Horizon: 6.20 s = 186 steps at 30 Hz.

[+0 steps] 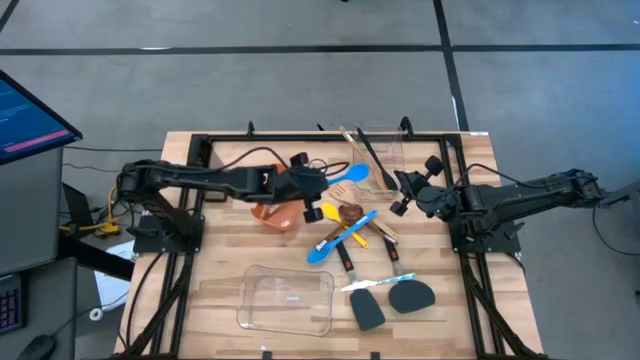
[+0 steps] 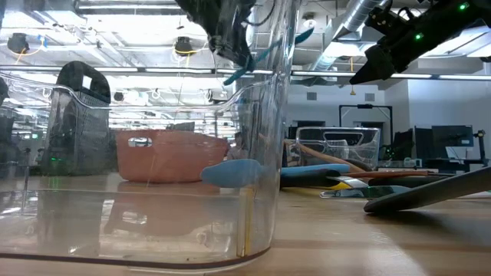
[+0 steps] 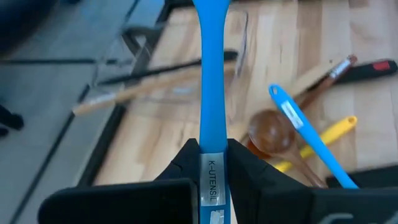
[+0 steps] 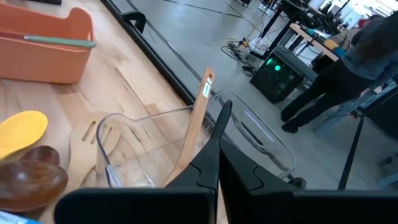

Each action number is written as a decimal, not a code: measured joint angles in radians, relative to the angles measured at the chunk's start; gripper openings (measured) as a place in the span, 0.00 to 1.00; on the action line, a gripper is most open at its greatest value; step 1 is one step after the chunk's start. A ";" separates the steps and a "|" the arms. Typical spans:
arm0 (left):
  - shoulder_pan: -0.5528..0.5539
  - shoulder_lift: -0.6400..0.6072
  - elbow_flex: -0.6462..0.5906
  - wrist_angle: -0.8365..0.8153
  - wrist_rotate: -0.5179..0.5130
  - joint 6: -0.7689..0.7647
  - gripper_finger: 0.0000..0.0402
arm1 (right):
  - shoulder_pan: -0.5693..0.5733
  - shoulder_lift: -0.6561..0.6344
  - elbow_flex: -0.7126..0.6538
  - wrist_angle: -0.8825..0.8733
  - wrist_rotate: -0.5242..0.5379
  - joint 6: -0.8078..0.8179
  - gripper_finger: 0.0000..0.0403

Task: Pick & Place Kitchen Items
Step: Put the blue serving spoon into the top transparent bin, then put the dark brown serving spoon into the top transparent bin

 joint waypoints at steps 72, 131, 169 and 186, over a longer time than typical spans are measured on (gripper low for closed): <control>0.173 -0.140 -0.549 0.962 0.288 0.081 0.07 | -0.127 0.692 0.256 1.118 -0.434 -0.104 0.59; 0.157 -0.149 -0.549 0.966 0.232 -0.027 0.40 | -0.432 0.200 0.340 0.082 -0.563 0.175 0.05; 0.157 -0.150 -0.549 0.959 0.228 -0.027 0.39 | -0.784 0.795 0.635 -0.472 -1.023 0.121 0.05; 0.157 -0.150 -0.549 0.943 0.232 -0.027 0.39 | -0.787 0.795 0.815 -0.618 -1.021 0.071 0.50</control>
